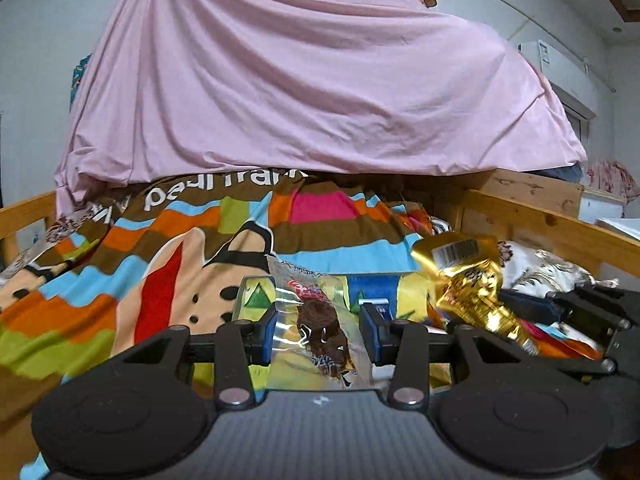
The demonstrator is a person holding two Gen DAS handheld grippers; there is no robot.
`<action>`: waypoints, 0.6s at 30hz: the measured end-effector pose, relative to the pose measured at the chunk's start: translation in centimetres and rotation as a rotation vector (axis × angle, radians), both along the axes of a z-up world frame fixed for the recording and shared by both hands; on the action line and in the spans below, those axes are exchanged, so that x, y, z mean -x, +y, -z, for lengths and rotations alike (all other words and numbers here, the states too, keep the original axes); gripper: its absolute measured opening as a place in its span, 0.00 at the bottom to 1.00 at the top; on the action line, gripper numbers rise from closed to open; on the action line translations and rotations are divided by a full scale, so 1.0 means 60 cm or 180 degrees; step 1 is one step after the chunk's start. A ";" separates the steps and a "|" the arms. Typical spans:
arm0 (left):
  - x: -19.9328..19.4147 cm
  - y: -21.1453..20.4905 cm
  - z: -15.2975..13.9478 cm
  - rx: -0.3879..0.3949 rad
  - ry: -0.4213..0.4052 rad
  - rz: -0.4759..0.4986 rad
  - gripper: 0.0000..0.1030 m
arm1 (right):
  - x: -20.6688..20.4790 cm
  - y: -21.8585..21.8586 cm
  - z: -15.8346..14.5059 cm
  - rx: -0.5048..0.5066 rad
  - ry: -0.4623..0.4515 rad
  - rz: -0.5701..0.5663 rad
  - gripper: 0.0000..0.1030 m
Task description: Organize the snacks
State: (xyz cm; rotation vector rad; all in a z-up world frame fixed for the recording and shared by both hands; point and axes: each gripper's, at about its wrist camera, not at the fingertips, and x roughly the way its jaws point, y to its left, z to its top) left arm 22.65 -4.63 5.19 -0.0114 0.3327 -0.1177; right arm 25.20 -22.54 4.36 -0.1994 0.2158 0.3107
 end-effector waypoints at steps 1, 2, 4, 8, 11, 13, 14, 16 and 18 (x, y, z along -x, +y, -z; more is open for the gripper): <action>-0.018 -0.002 0.002 0.0002 0.0012 0.0010 0.43 | -0.018 -0.006 0.002 -0.0015 -0.0007 0.0016 0.43; -0.034 -0.003 0.005 0.0011 0.0034 0.0018 0.43 | -0.030 -0.011 0.005 -0.0030 -0.0011 0.0033 0.43; -0.067 -0.007 0.013 0.0047 0.0081 0.0027 0.43 | -0.061 -0.022 0.013 -0.0093 0.0007 0.0066 0.43; -0.131 -0.016 0.030 0.0102 0.0201 0.0060 0.43 | -0.113 -0.039 0.031 -0.0188 0.0035 0.0108 0.43; -0.174 -0.026 0.042 0.0210 0.0334 0.0143 0.43 | -0.148 -0.055 0.041 -0.0303 0.0104 0.0157 0.43; -0.195 -0.036 0.048 0.0175 0.0380 0.0202 0.43 | -0.166 -0.065 0.049 -0.0383 0.0169 0.0201 0.43; -0.203 -0.041 0.050 0.0146 0.0399 0.0219 0.43 | -0.176 -0.070 0.054 -0.0412 0.0205 0.0224 0.43; -0.222 -0.052 0.058 0.0101 0.0467 0.0260 0.43 | -0.192 -0.079 0.066 -0.0456 0.0288 0.0256 0.43; -0.241 -0.061 0.067 0.0067 0.0540 0.0263 0.43 | -0.205 -0.085 0.078 -0.0505 0.0383 0.0280 0.43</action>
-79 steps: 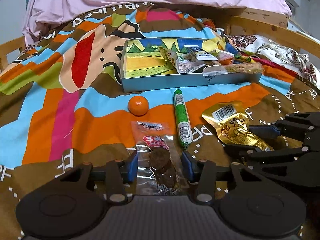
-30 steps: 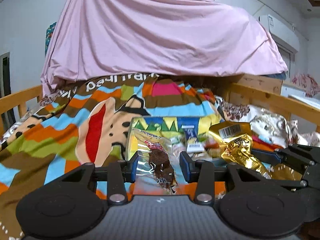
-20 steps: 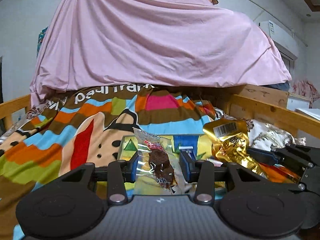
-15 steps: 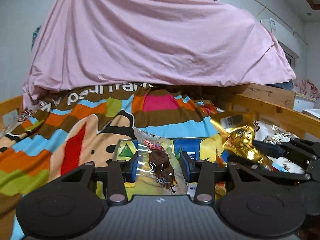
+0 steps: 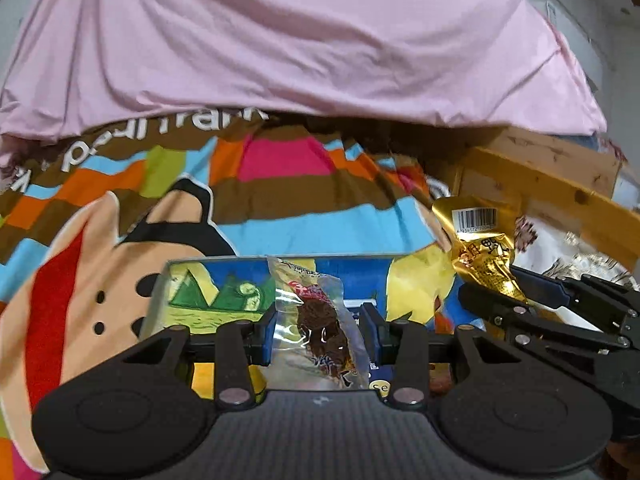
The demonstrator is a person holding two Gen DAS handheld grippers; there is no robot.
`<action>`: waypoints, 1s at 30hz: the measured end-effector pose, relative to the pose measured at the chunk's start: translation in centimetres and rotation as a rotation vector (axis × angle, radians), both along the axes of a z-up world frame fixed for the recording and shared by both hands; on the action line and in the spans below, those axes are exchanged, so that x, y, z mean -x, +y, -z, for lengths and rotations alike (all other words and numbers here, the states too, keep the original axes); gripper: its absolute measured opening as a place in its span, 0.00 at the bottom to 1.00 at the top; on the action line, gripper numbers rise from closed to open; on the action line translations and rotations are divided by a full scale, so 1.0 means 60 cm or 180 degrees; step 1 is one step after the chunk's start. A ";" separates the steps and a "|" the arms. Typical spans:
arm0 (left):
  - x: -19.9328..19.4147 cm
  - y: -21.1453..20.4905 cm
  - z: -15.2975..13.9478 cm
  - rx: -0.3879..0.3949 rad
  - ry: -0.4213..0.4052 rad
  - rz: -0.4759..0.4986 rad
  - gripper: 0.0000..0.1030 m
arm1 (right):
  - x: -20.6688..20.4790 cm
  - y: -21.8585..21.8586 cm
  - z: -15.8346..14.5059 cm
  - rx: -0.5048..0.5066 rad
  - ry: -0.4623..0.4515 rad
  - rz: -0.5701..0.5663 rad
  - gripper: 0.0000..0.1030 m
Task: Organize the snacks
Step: 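Lower the clear bag and gold foil bag into the tray and open both tools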
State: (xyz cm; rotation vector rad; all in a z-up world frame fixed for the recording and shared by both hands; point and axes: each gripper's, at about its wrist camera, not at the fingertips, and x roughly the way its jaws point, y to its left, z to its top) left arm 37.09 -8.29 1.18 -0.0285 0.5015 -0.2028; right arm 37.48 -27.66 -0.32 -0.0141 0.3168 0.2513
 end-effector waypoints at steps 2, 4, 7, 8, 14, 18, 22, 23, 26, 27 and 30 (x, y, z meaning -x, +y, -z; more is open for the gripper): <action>-0.018 -0.006 0.011 -0.0031 0.0077 -0.0020 0.43 | -0.013 -0.006 0.012 -0.0045 0.0104 -0.0015 0.43; -0.032 -0.012 0.022 -0.0048 0.0149 -0.0040 0.43 | -0.019 -0.010 0.020 -0.0096 0.0143 -0.0014 0.43; -0.048 -0.020 0.036 -0.0065 0.0267 -0.0049 0.43 | -0.031 -0.012 0.030 -0.0118 0.0215 -0.0020 0.43; -0.051 -0.022 0.040 -0.0066 0.0298 -0.0054 0.43 | -0.035 -0.012 0.033 -0.0117 0.0241 -0.0021 0.43; -0.064 -0.030 0.060 -0.0099 0.0435 -0.0108 0.43 | -0.054 -0.017 0.051 -0.0169 0.0434 -0.0032 0.44; -0.069 -0.030 0.067 -0.0067 0.0481 -0.0162 0.44 | -0.060 -0.016 0.061 -0.0216 0.0520 -0.0042 0.44; -0.072 -0.028 0.070 -0.0024 0.0487 -0.0205 0.44 | -0.061 -0.017 0.064 -0.0242 0.0527 -0.0033 0.46; -0.072 -0.028 0.071 -0.0019 0.0483 -0.0209 0.44 | -0.062 -0.017 0.064 -0.0246 0.0526 -0.0026 0.47; -0.072 -0.026 0.071 0.0031 0.0497 -0.0229 0.45 | -0.063 -0.018 0.063 -0.0271 0.0541 -0.0016 0.53; -0.073 -0.023 0.071 0.0080 0.0512 -0.0238 0.45 | -0.063 -0.019 0.062 -0.0283 0.0547 -0.0006 0.58; -0.069 -0.015 0.068 0.0232 0.0521 -0.0294 0.64 | -0.060 -0.021 0.054 -0.0297 0.0525 0.0018 0.64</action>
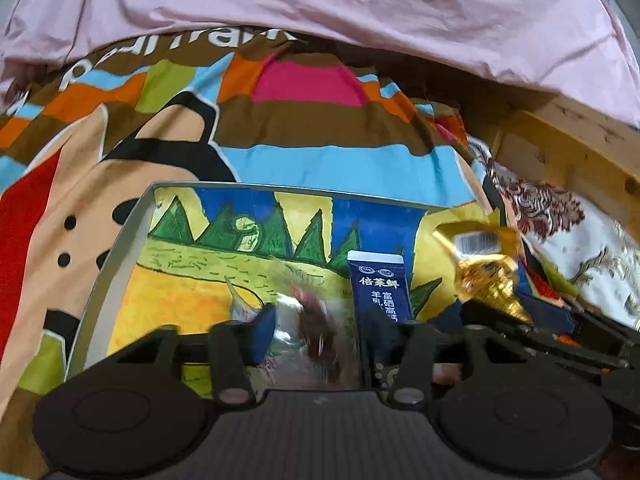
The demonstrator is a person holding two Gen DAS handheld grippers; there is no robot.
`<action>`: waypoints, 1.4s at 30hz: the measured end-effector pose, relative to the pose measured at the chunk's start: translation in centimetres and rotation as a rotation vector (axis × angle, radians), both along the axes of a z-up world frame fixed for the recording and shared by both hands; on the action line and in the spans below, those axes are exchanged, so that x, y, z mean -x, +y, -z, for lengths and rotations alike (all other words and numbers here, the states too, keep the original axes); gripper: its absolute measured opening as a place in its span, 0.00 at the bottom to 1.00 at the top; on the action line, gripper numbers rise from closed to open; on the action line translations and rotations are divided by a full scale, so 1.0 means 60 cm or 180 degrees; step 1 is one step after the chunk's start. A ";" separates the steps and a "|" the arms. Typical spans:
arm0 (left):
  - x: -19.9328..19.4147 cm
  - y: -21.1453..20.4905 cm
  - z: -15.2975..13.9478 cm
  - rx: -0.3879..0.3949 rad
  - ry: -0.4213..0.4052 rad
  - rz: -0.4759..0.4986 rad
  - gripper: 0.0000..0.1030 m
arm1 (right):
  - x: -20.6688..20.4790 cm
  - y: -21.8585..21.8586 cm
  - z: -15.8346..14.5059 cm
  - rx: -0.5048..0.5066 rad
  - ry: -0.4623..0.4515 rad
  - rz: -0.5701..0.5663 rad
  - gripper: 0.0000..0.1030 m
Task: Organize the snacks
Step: 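Lower the clear bag and gold foil bag into the tray and open both tools, then withdraw both tools from the tray back over the remaining snacks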
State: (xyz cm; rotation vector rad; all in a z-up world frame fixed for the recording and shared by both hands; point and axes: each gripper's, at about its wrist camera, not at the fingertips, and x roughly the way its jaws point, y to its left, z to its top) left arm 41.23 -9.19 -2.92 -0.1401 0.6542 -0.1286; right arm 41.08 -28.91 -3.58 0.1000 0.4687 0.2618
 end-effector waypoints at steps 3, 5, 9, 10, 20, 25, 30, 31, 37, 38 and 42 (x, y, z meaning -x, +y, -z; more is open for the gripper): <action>0.010 0.000 -0.006 0.0023 -0.0068 -0.0029 0.77 | 0.010 -0.005 -0.014 -0.0005 -0.0064 0.0021 0.68; 0.018 -0.001 -0.012 0.0022 -0.0099 -0.0013 0.77 | 0.018 -0.012 -0.027 -0.0016 -0.0114 0.0065 0.72; 0.045 0.003 -0.035 0.0075 -0.0295 -0.0069 0.85 | 0.044 -0.032 -0.064 -0.0063 -0.0268 0.0167 0.82; 0.053 0.006 -0.043 0.0098 -0.0339 -0.0086 0.86 | 0.050 -0.037 -0.073 -0.0074 -0.0300 0.0193 0.83; 0.150 0.042 -0.141 0.0131 -0.0841 -0.0262 0.99 | 0.156 -0.067 -0.187 -0.0355 -0.0648 0.0295 0.99; 0.215 0.079 -0.180 0.0205 -0.1037 -0.0401 0.99 | 0.223 -0.047 -0.228 -0.0248 -0.0820 0.0237 0.99; 0.286 0.106 -0.204 0.0212 -0.1202 -0.0531 1.00 | 0.294 -0.021 -0.249 -0.0170 -0.0979 0.0203 0.99; 0.300 0.111 -0.207 0.0208 -0.1226 -0.0545 1.00 | 0.310 -0.017 -0.251 -0.0179 -0.0990 0.0192 0.99; 0.379 0.135 -0.213 0.0146 -0.1313 -0.0599 1.00 | 0.392 0.013 -0.254 -0.0043 -0.1061 0.0144 0.99; 0.391 0.138 -0.212 0.0136 -0.1311 -0.0599 1.00 | 0.402 0.018 -0.252 -0.0008 -0.1070 0.0147 0.99; 0.438 0.153 -0.209 0.0068 -0.1305 -0.0578 1.00 | 0.446 0.036 -0.240 0.0111 -0.1071 0.0175 0.99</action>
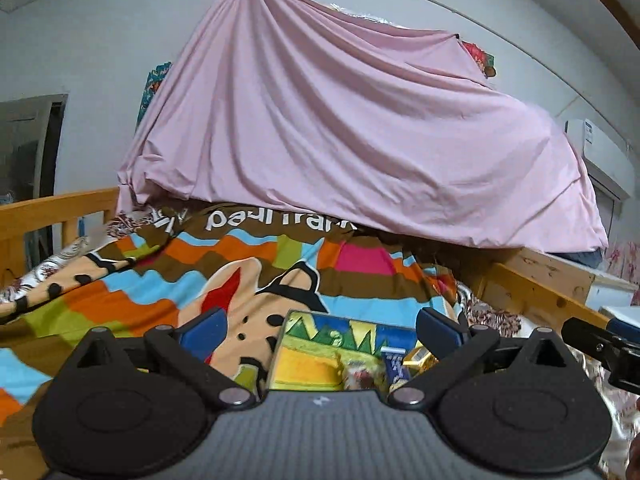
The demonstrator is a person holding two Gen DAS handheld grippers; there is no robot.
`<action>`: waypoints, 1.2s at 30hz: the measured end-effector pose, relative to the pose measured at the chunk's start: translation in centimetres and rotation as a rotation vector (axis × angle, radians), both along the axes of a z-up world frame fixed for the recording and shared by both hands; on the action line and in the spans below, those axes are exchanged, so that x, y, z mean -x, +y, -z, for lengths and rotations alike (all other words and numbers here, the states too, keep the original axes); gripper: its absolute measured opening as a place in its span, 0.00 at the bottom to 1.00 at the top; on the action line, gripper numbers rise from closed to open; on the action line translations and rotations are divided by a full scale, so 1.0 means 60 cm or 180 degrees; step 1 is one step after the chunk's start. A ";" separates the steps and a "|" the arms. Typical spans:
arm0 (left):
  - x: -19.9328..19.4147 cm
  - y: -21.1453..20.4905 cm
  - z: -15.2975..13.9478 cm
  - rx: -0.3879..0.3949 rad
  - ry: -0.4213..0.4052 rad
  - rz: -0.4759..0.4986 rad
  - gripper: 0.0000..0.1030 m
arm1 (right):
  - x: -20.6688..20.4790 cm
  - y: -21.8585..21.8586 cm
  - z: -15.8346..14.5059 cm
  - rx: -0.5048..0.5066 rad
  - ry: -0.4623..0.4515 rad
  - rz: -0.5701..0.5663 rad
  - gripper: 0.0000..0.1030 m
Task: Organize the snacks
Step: 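Withdraw both tools from the tray back over the remaining snacks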
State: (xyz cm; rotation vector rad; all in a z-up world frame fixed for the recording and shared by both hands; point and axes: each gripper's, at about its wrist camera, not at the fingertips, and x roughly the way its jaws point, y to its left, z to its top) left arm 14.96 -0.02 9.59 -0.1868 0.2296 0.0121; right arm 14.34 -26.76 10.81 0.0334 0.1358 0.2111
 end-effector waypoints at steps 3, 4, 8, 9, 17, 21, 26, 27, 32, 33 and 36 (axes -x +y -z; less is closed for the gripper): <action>0.035 0.011 0.006 -0.0071 -0.0003 -0.0012 1.00 | 0.027 0.007 0.013 -0.0007 0.0042 0.0040 0.99; 0.046 0.016 0.009 -0.0088 -0.0004 -0.0017 1.00 | 0.034 0.009 0.016 -0.0007 0.0060 0.0051 0.99; 0.078 0.029 0.022 -0.0095 0.0027 -0.0051 1.00 | 0.056 0.018 0.027 0.0012 0.0093 0.0084 0.99; 0.084 0.032 0.027 -0.0090 0.0043 -0.0062 1.00 | 0.062 0.020 0.030 0.0021 0.0104 0.0082 0.99; 0.114 0.045 0.071 -0.0152 0.0232 -0.0123 1.00 | 0.098 0.040 0.082 0.0206 0.0328 0.0069 0.99; 0.113 0.048 0.092 -0.0230 0.0368 -0.0114 1.00 | 0.105 0.054 0.108 0.0298 0.0474 0.0032 0.99; 0.111 0.052 0.120 -0.0329 0.0549 -0.0100 1.00 | 0.103 0.078 0.131 0.0401 0.0660 -0.0013 0.99; 0.110 0.054 0.126 -0.0324 0.0591 -0.0099 1.00 | 0.102 0.081 0.134 0.0422 0.0688 -0.0020 0.99; 0.105 0.061 0.149 -0.0366 0.0760 -0.0083 1.00 | 0.095 0.099 0.152 0.0446 0.0833 -0.0040 0.99; 0.103 0.062 0.152 -0.0381 0.0777 -0.0081 1.00 | 0.094 0.102 0.156 0.0451 0.0858 -0.0043 0.99; 0.093 0.067 0.161 -0.0394 0.0845 -0.0050 1.00 | 0.088 0.110 0.167 0.0489 0.0920 -0.0027 0.99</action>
